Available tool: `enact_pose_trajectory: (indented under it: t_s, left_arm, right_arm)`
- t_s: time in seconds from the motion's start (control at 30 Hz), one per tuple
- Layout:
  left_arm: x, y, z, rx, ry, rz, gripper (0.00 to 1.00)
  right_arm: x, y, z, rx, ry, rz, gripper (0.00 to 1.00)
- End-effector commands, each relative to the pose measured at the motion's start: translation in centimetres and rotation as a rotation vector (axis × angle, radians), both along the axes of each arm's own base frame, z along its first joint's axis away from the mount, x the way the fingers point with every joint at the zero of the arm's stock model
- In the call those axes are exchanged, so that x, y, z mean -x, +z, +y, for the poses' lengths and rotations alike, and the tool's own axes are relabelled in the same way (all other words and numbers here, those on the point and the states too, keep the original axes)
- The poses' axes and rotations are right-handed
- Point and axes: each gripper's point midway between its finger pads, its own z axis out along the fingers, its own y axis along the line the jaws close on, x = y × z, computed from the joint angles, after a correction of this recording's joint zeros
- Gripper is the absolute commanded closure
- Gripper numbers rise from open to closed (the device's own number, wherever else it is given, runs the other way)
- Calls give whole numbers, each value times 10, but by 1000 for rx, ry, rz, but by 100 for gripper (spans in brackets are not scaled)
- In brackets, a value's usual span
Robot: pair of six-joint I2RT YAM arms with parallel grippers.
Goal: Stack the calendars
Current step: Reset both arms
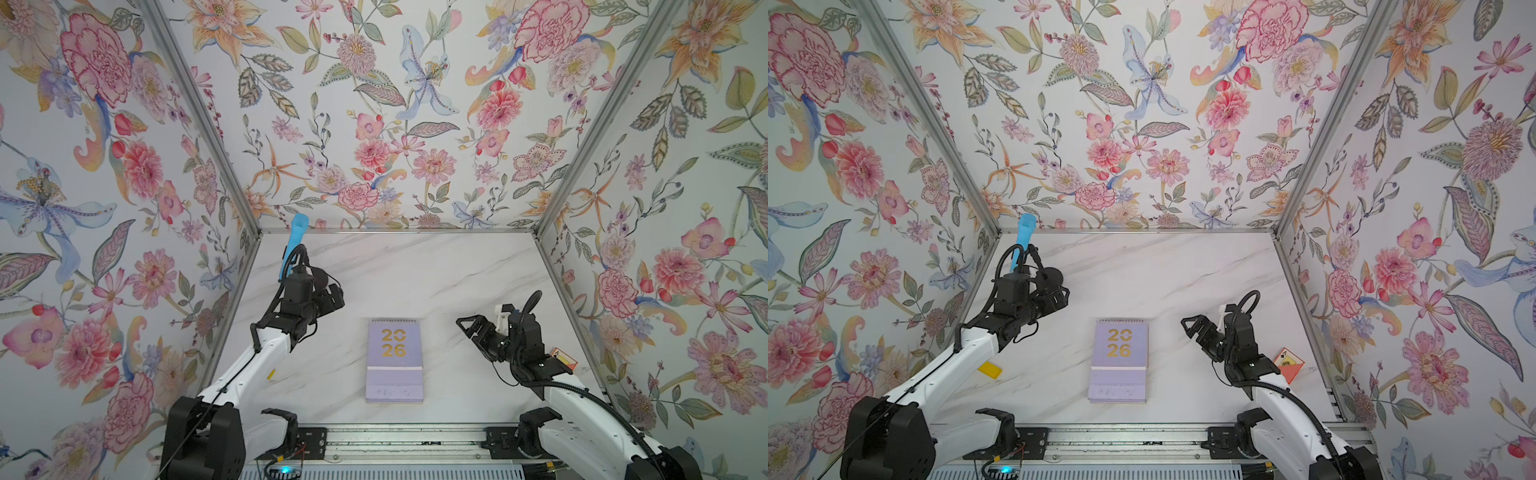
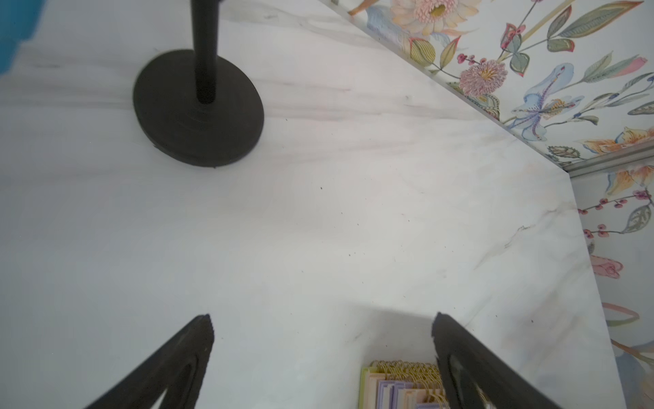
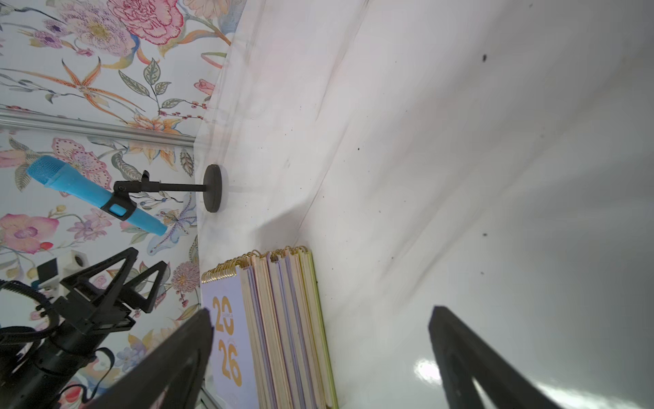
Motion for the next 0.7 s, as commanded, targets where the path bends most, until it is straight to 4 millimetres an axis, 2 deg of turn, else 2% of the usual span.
enact_pose_trajectory:
  t_s: [0.0, 0.13, 0.3, 0.37, 0.5, 0.6, 0.67]
  left_arm:
    - [-14, 38, 28, -195, 22, -205, 0]
    - [-11, 63, 57, -365, 122, -431, 0]
    - [16, 76, 87, -542, 266, -680, 0]
    - [22, 68, 96, -603, 295, -691, 0]
    - [19, 38, 104, -709, 276, -610, 0]
    - [17, 25, 109, -716, 300, -608, 0]
    - [23, 8, 113, -734, 305, -590, 0]
  right_arm:
    - [-11, 8, -11, 74, 29, -37, 1]
    - [-32, 16, -35, 176, -16, -96, 1]
    - [-56, 26, -78, 443, -129, -241, 1]
    - [-60, 33, -89, 526, -162, -338, 1]
    - [-58, 45, -115, 688, -282, -550, 1]
    - [-54, 46, -143, 710, -428, -545, 1]
    - [-56, 46, -150, 700, -442, -551, 1]
